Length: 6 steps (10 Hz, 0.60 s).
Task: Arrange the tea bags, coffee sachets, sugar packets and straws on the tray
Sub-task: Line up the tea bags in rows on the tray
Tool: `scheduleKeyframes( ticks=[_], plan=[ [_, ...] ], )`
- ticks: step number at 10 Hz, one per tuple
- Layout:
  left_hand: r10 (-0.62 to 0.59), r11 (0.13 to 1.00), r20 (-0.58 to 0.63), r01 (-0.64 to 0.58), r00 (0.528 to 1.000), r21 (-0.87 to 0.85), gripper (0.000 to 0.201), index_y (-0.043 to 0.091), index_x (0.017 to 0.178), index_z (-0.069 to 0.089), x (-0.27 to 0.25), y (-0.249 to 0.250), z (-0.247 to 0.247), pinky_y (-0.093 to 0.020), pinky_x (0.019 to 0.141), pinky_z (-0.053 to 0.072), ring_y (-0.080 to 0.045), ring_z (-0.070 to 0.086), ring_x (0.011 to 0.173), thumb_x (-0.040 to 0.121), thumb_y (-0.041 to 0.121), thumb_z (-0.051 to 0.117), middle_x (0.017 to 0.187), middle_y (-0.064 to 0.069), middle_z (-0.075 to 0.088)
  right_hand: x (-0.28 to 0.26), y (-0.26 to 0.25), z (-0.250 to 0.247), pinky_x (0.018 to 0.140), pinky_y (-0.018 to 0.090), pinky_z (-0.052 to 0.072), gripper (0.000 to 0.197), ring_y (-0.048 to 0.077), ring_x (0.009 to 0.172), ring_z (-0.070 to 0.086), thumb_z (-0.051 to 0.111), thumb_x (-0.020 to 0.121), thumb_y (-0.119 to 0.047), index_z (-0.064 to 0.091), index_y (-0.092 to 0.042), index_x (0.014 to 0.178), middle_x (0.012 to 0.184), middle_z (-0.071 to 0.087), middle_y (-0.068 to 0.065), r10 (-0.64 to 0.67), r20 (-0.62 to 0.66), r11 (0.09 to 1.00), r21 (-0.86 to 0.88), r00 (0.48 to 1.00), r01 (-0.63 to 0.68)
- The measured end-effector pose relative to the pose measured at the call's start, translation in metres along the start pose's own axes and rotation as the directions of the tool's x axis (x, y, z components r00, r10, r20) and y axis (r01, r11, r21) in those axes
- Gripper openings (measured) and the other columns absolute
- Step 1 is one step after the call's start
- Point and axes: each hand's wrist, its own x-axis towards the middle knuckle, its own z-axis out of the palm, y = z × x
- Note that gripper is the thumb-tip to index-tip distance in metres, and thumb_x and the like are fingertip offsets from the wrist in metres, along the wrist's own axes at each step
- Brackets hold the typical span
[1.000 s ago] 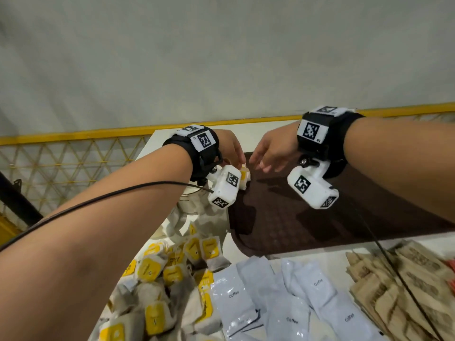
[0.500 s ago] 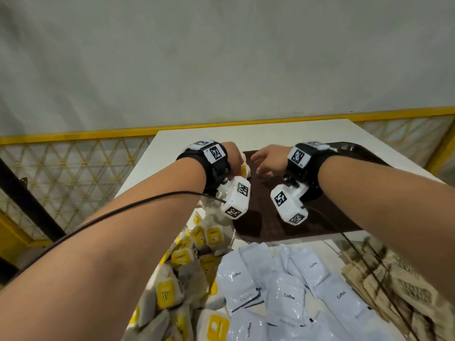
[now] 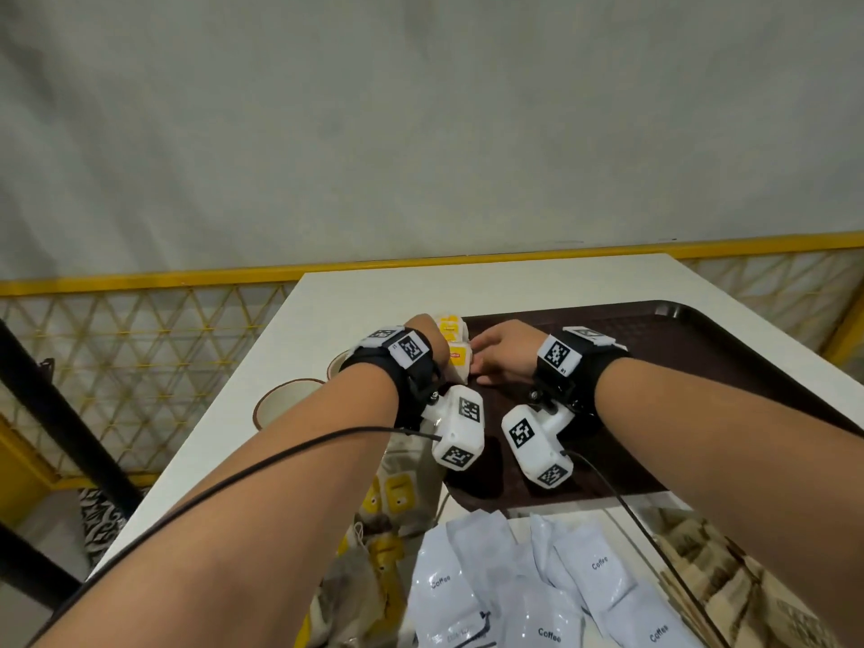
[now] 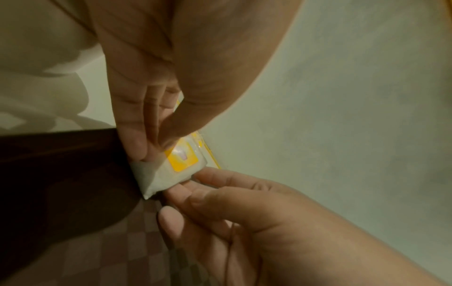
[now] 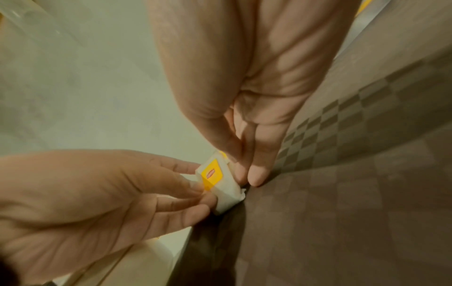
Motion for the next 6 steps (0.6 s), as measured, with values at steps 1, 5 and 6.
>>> scheduleKeyframes(
  ticks=[1,5,6],
  plan=[
    [0.034,0.995,-0.011,-0.034,0.999,-0.09,0.042,-0.005,0.123,0.053,-0.015,0.002,-0.002,-0.038,0.08,0.058,-0.027,0.065,0.085,0.082,-0.004,0.062,0.114,-0.021,0.063,0.004,0.002,-0.001,0.081,0.03,0.053,0.034,0.017,0.079,0.063,0.045,0.088,0.016,0.059,0.005,0.117,0.101,0.064,0.021,0.0,0.004,1.0,0.001,1.0,0.0],
    [-0.006,0.972,-0.002,0.006,1.0,-0.233,0.029,-0.007,0.116,0.059,-0.006,0.006,-0.004,-0.042,0.085,0.057,-0.028,0.066,0.083,0.087,-0.003,0.054,0.098,-0.017,0.067,0.017,0.016,-0.012,0.067,0.016,0.052,0.036,0.01,0.073,0.059,0.053,0.089,0.009,0.064,-0.006,0.12,0.11,0.067,0.014,-0.162,-0.023,0.964,-0.215,0.986,0.154],
    [-0.014,0.967,-0.048,0.001,0.999,-0.254,0.029,-0.007,0.118,0.058,0.0,0.007,-0.01,-0.037,0.079,0.058,-0.025,0.064,0.077,0.092,0.001,0.05,0.101,-0.018,0.067,0.02,0.018,-0.013,0.081,0.026,0.054,0.036,0.016,0.082,0.062,0.054,0.09,0.005,0.063,-0.007,0.123,0.114,0.067,0.014,-0.19,-0.063,0.955,-0.243,0.98,0.17]
  ],
)
